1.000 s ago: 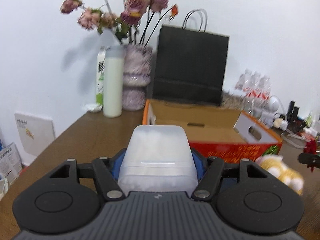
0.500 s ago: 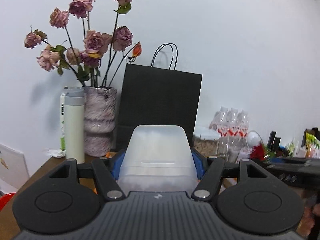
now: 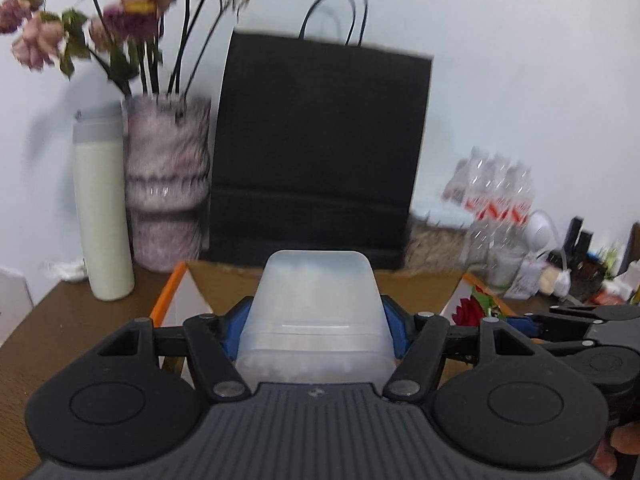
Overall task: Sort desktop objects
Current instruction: 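Lower the plastic box and rose into the cardboard box and release both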
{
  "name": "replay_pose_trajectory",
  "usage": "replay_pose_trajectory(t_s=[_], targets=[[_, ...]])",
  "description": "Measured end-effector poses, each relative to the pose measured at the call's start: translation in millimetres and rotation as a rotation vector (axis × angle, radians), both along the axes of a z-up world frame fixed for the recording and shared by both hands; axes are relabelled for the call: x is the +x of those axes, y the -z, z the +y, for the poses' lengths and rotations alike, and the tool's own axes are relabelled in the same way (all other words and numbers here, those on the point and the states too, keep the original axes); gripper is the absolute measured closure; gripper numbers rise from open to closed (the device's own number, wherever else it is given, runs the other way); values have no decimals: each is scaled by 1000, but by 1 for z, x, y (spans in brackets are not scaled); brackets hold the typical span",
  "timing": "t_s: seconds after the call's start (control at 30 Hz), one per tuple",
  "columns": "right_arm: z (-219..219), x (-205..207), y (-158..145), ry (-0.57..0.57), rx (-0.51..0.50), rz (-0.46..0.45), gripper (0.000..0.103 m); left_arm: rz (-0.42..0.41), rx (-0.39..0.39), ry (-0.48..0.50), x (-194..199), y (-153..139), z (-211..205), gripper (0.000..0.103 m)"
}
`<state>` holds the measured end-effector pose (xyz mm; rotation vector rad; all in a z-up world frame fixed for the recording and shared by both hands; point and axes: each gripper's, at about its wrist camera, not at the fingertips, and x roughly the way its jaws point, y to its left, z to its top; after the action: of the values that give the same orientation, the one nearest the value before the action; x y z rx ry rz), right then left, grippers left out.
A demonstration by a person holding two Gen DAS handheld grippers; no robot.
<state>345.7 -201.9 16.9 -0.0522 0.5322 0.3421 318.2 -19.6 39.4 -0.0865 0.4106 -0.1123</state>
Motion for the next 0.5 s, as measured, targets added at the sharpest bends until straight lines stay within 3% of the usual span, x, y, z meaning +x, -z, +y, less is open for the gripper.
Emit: replay_pose_trajectory(t_s=[0.23, 0.5], targets=[[11, 6, 20, -9, -56, 58, 61, 116, -17, -22, 20, 23, 8, 37], [11, 6, 25, -6, -66, 74, 61, 138, 8, -17, 20, 31, 4, 37]])
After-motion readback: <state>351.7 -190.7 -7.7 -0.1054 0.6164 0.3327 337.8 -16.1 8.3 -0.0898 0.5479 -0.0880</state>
